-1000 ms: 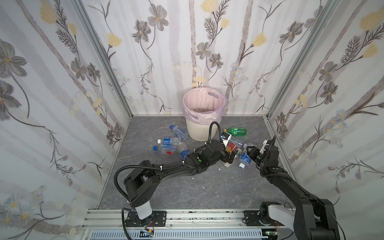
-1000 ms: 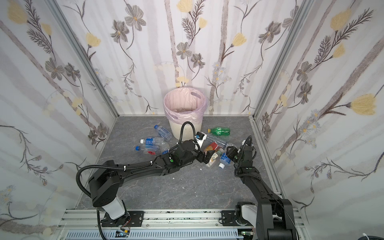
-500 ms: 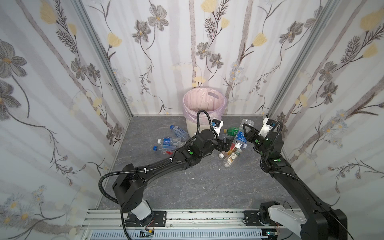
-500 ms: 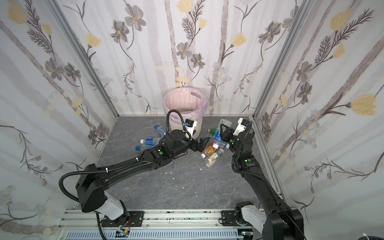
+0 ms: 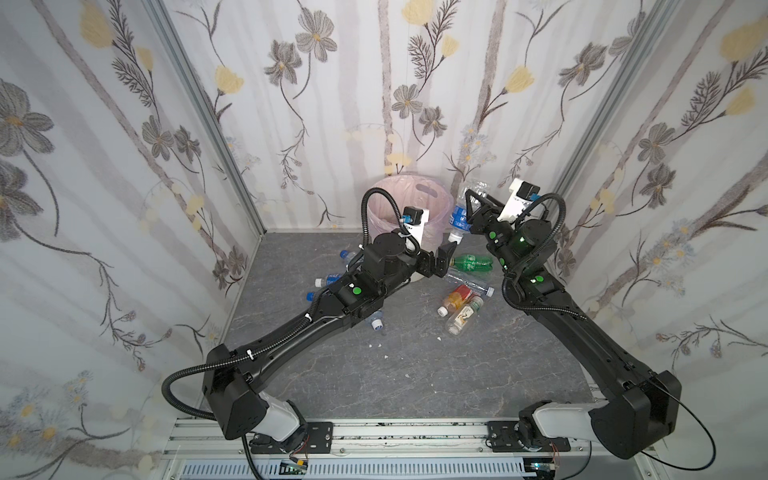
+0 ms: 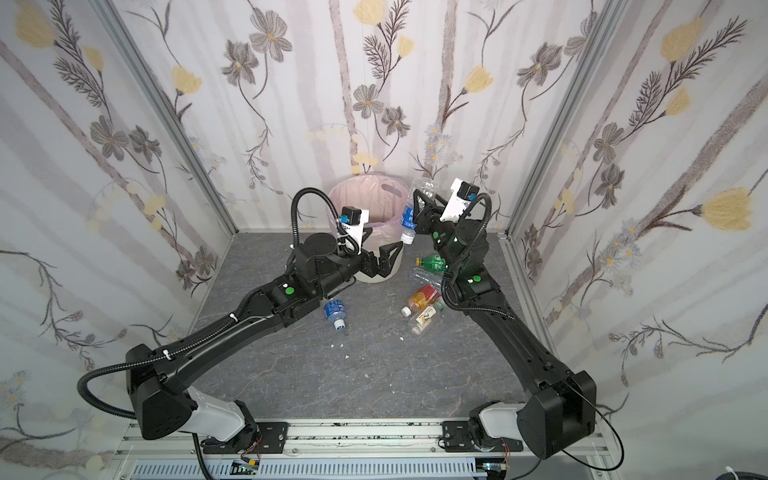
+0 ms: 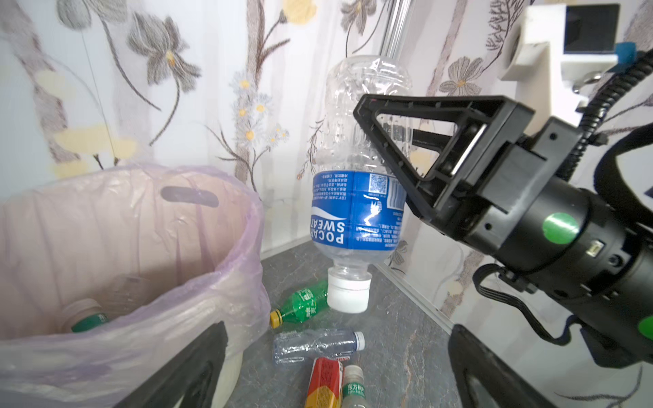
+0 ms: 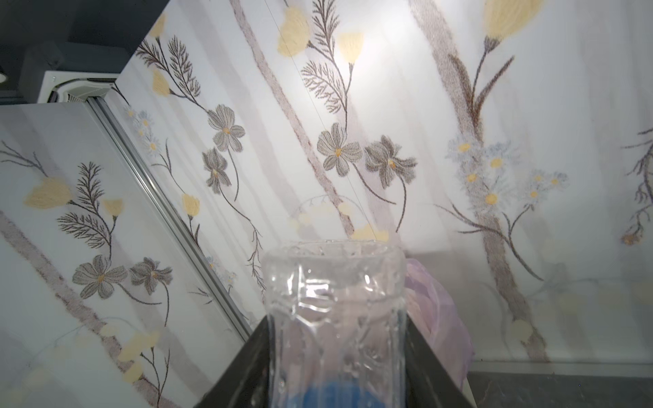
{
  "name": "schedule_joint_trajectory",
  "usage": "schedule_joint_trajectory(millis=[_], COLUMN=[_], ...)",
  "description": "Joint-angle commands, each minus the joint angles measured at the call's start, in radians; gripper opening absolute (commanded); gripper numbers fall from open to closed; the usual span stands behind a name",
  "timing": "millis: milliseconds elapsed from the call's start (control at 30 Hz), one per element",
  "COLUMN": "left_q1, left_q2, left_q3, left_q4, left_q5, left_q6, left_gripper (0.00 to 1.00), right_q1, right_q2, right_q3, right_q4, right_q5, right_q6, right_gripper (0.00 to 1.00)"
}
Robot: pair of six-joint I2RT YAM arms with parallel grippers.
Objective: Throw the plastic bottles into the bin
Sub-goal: 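Lift the Pocari Sweat bottle with the right gripper up over the bin, then open the right gripper over the bin to drop the bottle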
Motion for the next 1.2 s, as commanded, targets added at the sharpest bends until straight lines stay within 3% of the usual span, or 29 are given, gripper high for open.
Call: schedule_joint_trajectory(millis=[0, 400, 567, 767, 833, 900, 933, 1000, 1067, 1167], left_q1=[0.021, 0.043, 0.045, 0.066, 0.085, 0.105, 0.113, 0.129, 0.141, 0.156], left_q2=[-0.004, 0.026, 0.021, -0.006, -0.020, -0.035, -0.041, -0.060, -0.073, -0.086], left_q3=[0.066, 0.225, 0.208, 0.155, 0.133, 0.112, 0.101, 0.078, 0.060, 0.040], left_q4=[-0.025, -0.031, -0.032, -0.031, -0.031, -0.031, -0.031, -0.029, -0.029, -0.029], left_q5=[-0.036, -0.022, -0.028, -0.032, -0.029, -0.020, -0.016, -0.013, -0.011, -0.007], left_q6=[0.076, 0.120, 0.129, 0.120, 0.102, 0.081, 0.074, 0.064, 0.056, 0.046], left_gripper=[1.00, 1.00, 1.00, 1.00, 1.00, 1.00, 1.00, 1.00, 1.00, 1.00], right_q1=[0.024, 0.099, 0.112, 0.115, 0.113, 0.114, 0.113, 0.111, 0.114, 0.115], right_q2=[0.033, 0.082, 0.162, 0.361, 0.479, 0.574, 0.592, 0.581, 0.557, 0.548], right_q3=[0.075, 0.167, 0.290, 0.443, 0.548, 0.662, 0.685, 0.653, 0.615, 0.614], right_q4=[0.122, 0.601, 0.584, 0.409, 0.273, 0.121, 0.083, 0.091, 0.125, 0.117], right_q5=[0.012, 0.072, 0.094, 0.164, 0.167, 0.201, 0.221, 0.244, 0.239, 0.236], right_q6=[-0.100, -0.305, -0.326, -0.295, -0.283, -0.277, -0.261, -0.235, -0.226, -0.225], right_gripper=[0.48, 0.47, 0.48, 0.50, 0.56, 0.71, 0.72, 0.76, 0.89, 0.97])
